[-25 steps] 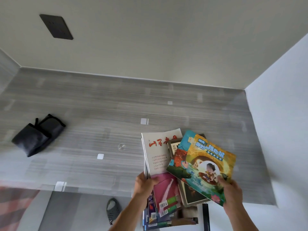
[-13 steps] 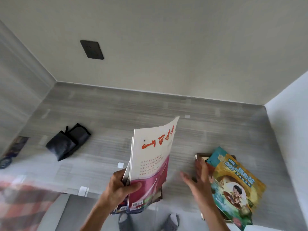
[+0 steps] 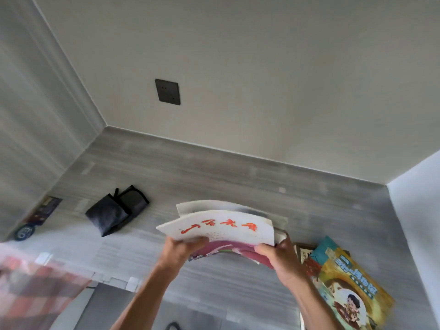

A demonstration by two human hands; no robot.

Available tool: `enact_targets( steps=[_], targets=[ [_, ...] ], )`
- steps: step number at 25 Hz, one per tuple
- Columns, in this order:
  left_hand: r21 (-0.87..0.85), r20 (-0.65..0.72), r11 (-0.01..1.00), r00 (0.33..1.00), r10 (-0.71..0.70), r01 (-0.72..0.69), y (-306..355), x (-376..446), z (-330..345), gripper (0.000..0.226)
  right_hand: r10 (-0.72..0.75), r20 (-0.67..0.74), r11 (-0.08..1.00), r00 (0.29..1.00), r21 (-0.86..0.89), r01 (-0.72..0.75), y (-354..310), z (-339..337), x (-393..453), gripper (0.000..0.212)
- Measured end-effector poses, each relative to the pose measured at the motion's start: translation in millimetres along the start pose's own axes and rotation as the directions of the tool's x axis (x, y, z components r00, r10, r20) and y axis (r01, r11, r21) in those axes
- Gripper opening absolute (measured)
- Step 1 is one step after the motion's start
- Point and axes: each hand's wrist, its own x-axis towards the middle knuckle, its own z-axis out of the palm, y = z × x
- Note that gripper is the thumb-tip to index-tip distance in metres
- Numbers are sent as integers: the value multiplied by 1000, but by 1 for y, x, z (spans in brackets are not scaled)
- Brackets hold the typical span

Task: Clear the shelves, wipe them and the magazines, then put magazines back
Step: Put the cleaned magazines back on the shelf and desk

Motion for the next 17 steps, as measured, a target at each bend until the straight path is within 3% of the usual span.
enact_targets(
  steps=[4,7,9,11,14,17],
  targets=[
    [-17,29,999,999,30,-29,-2,4,-3,73,-93,-155,972,983,-226,56,12,-3,-6,44],
    [-25,97,1000,995,15,-12,-13,11,-4,74,-4,-250,977,968,-210,-50,21,-8,-13,32],
    [12,154,1000,988,19,-21,-21,14,-3,68,75,-230,965,970,-227,-129,26,-6,-16,19],
    [48,182,999,983,6,-15,-21,15,-1,66,130,-205,956,970,-235,-178,36,-5,-14,26],
    [54,226,999,974,-12,0,-16,15,2,63,180,-268,942,947,-231,-244,34,-2,-7,16],
    [73,159,996,986,-58,47,-22,21,-3,71,140,-261,947,955,-245,-206,36,-3,-6,33]
  ],
)
